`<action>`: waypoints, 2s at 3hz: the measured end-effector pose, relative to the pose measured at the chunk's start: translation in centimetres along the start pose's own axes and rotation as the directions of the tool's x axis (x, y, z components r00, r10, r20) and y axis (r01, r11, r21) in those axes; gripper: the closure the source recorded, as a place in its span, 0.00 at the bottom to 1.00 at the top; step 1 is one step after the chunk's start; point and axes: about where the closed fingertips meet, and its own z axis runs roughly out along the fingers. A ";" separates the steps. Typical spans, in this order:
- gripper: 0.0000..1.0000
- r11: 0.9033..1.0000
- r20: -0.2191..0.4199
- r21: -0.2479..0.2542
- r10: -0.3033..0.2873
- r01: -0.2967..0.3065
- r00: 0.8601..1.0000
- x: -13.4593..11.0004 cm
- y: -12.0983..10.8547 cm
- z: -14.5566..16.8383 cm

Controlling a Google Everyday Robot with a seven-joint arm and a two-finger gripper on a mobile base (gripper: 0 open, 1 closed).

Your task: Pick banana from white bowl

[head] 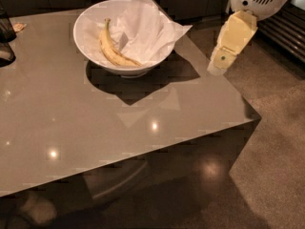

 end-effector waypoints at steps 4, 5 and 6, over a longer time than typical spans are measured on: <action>0.00 0.999 0.120 -0.029 -0.013 0.016 0.993 -11.6 -2.8 1.4; 0.00 0.998 0.119 -0.016 -0.058 0.060 0.991 -15.1 -3.2 2.1; 0.00 0.998 0.153 -0.018 -0.063 0.066 0.986 -15.8 -3.4 2.4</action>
Offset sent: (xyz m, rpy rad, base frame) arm 0.0493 0.0638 0.0010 -0.0203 0.0558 -0.0144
